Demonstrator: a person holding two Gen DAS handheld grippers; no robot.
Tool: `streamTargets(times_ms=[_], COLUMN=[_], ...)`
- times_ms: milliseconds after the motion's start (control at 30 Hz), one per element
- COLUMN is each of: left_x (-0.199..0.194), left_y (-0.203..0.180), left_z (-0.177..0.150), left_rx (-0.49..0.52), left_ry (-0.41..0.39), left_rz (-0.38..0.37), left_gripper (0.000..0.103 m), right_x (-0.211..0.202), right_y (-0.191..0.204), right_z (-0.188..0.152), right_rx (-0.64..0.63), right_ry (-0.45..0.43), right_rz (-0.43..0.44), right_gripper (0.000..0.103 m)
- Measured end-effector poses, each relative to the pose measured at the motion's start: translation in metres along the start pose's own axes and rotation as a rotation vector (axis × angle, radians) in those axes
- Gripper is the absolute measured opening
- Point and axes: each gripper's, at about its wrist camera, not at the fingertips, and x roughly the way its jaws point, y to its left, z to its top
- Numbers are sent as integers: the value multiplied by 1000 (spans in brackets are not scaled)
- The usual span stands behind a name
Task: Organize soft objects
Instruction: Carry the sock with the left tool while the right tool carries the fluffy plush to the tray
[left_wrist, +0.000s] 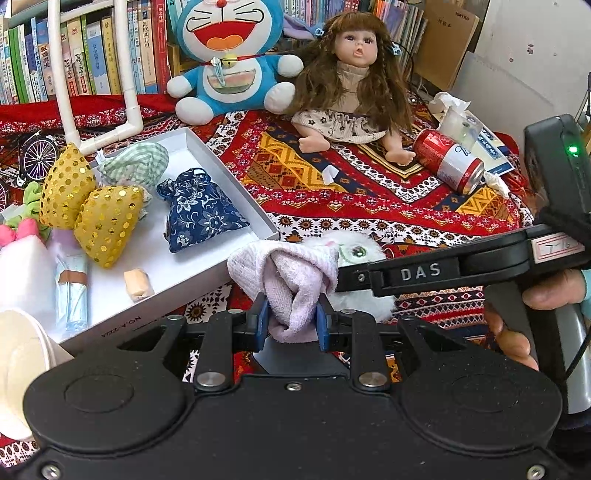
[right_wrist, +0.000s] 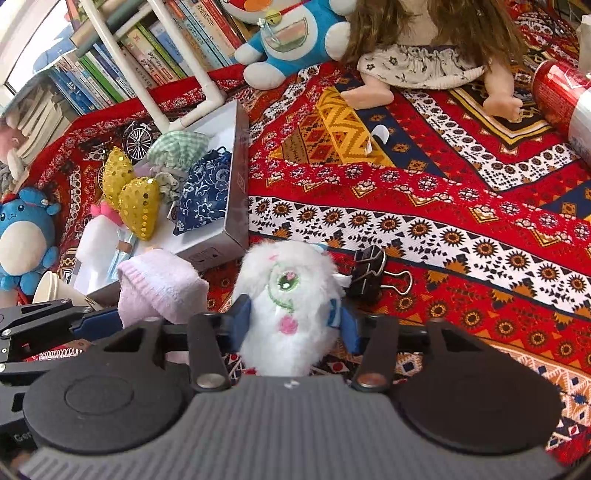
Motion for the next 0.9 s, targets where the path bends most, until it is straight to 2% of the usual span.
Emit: streamTargets(times_ms=[533,900], left_x=[-30,-53], left_y=[4,23], left_z=[4,8], left_rx=[-12,-37], left_ry=[-61,-132], left_rz=[0,66], left_gripper=[24,24], right_x=[-33,-46], right_y=[26,49], right_z=[9,23], right_rx=[-59,-75], right_ry=[-95,-153], right_rz=[46,63], right_gripper=[48,48])
